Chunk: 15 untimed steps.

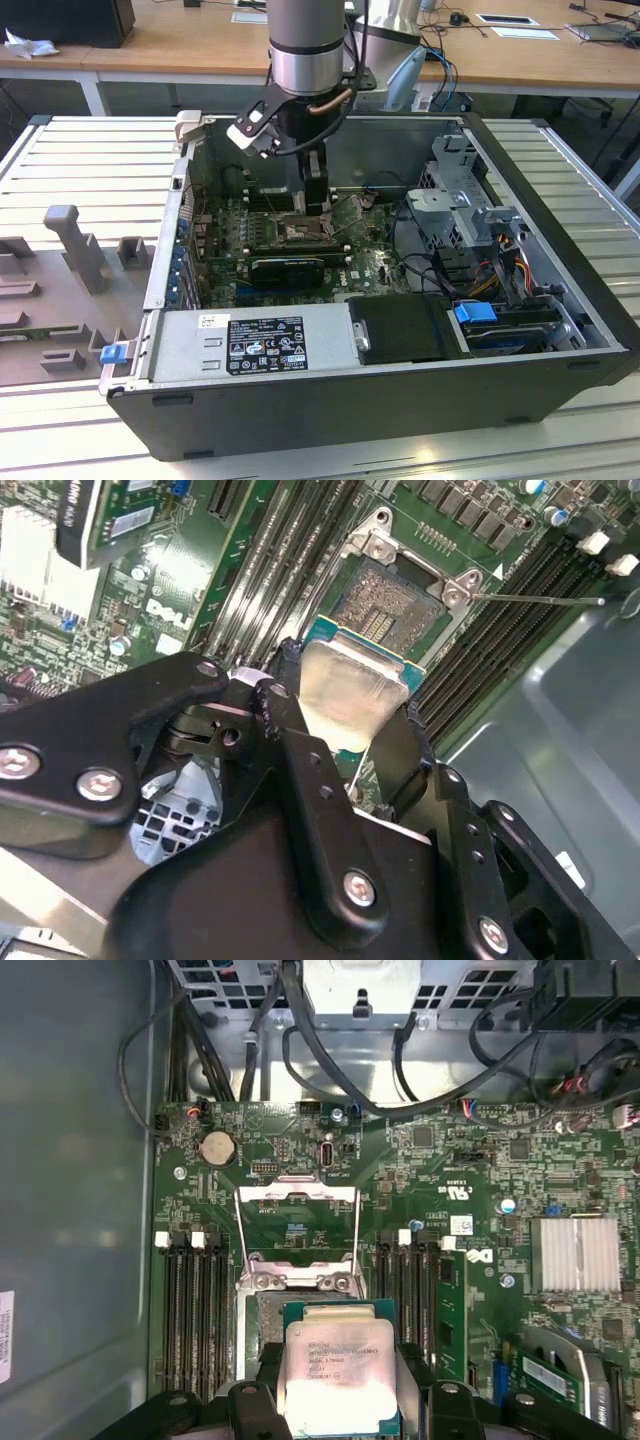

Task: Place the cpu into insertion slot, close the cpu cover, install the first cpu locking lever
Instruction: 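Place the cpu into insertion slot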

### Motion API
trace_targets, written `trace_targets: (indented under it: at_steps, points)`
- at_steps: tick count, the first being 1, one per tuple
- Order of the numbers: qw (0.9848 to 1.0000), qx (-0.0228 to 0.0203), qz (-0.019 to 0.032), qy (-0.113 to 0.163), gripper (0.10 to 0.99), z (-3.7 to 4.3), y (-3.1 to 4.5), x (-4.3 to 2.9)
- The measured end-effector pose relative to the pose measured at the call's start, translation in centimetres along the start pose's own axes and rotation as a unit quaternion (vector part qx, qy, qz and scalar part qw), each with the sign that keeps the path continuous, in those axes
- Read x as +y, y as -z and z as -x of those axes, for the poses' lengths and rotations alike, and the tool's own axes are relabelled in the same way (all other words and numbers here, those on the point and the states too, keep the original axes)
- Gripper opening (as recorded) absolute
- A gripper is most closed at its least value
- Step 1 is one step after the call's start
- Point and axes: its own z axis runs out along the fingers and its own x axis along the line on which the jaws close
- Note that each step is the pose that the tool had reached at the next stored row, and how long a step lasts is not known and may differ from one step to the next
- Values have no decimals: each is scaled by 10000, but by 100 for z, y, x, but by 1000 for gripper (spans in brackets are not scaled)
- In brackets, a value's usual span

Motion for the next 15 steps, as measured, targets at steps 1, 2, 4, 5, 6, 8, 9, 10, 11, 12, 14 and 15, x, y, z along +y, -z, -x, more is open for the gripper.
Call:
trace_targets:
  at_steps: [1, 2, 4, 5, 6, 8, 9, 10, 11, 12, 14, 15]
  points:
    - [10000, 0, 0, 0, 525, -3, -30, -3]
    - [10000, 0, 0, 0, 525, -5, -57, -5]
    - [10000, 0, 1, -1, 525, -4, -105, -18]
    - [10000, 0, 1, -1, 525, -3, -135, -28]
    - [10000, 0, 1, -1, 525, -4, -153, -33]
    - [10000, 0, 1, 0, 525, -14, -201, -58]
    - [10000, 0, 1, 0, 525, -50, -228, -68]
    - [10000, 0, 1, -1, 525, -68, -247, -73]
    - [10000, 1, 2, -1, 525, -78, -266, -81]
    - [10000, 0, 1, -1, 525, -90, -297, -93]
    - [10000, 1, 2, -1, 525, -109, -354, -112]
    - [10000, 0, 1, 0, 525, -113, -371, -115]
